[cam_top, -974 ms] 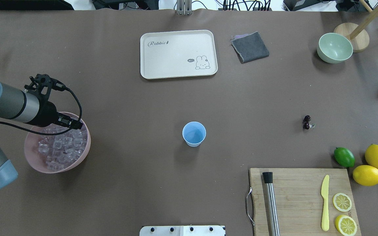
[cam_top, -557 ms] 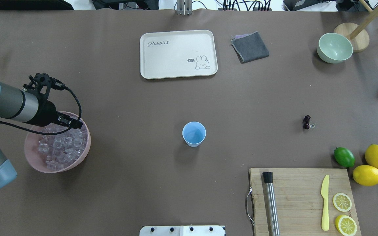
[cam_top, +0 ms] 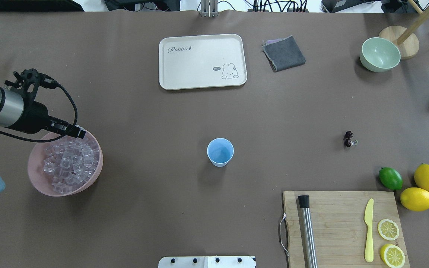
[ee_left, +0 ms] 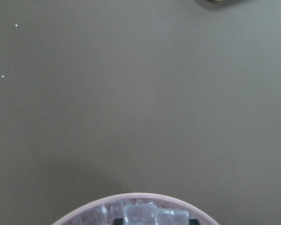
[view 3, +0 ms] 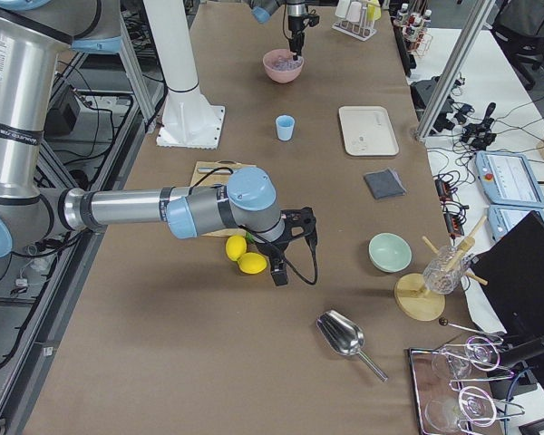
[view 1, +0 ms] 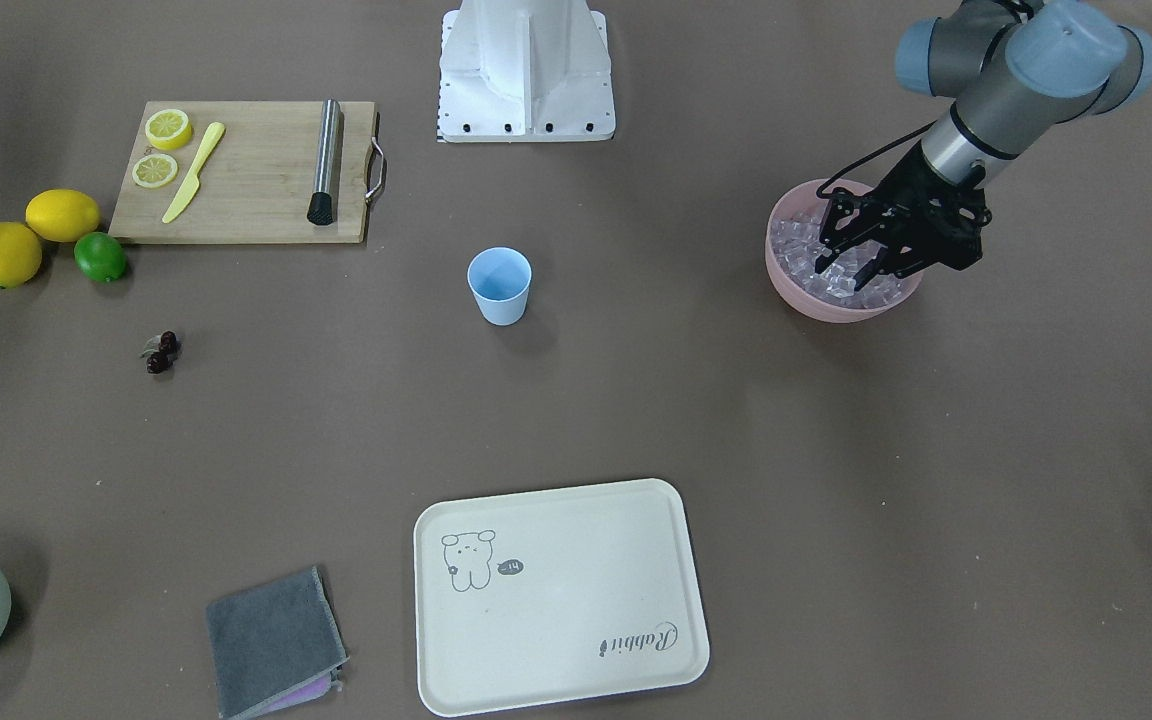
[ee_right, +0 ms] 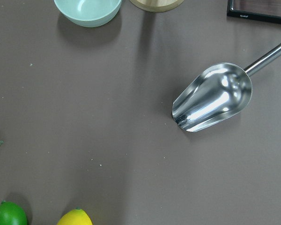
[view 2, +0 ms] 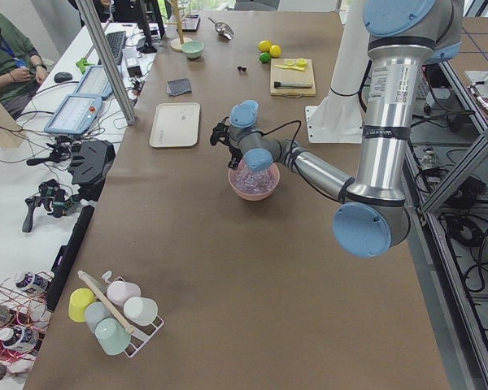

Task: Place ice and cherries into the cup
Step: 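Carry the ice cube with the left gripper to the light-blue cup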

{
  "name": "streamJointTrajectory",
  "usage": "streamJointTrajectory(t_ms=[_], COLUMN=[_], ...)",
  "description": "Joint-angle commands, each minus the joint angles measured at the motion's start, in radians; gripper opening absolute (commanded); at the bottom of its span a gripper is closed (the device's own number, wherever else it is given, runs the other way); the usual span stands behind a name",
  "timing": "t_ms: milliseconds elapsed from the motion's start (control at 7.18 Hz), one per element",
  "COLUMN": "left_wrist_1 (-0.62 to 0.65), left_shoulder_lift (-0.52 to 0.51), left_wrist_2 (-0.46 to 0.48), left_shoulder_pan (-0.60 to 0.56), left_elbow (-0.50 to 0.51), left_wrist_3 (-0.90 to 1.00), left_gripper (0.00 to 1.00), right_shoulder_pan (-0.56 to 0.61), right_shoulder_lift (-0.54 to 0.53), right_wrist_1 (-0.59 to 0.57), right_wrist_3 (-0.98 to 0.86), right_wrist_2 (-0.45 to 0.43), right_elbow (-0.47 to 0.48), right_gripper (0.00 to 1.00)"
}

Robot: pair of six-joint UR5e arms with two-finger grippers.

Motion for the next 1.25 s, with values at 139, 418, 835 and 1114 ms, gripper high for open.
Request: streamJointTrajectory(t_ms=[139,418,835,1114], left_wrist_1=[-0.006,-0.007,-0.003,-0.001], left_shoulder_lift=[-0.020,-0.156,-0.328,-0.412], left_wrist_2=[-0.039,-0.006,0.334,0.466], left_shoulder_pan=[-0.030,-0.006,0.255,0.355], left_elbow=[-0.047,-0.040,-0.004,0.029], left_wrist_3=[-0.116,-0.314,-0.535,-0.621], left_gripper=[0.19,0.17,0.15,0.12], right_shoulder_pan=[0.000,0.000,0.000,0.000], right_shoulder_lift=[0.001,0.001,0.001,0.000], right_wrist_1=[0.000,0.000,0.000,-0.002], right_wrist_3=[0.000,0.002,0.002,0.003], right_wrist_2=[0.000,0.002,0.002,0.000], right_elbow=[0.001,0.001,0.000,0.000], right_gripper=[1.00,1.00,1.00,1.00])
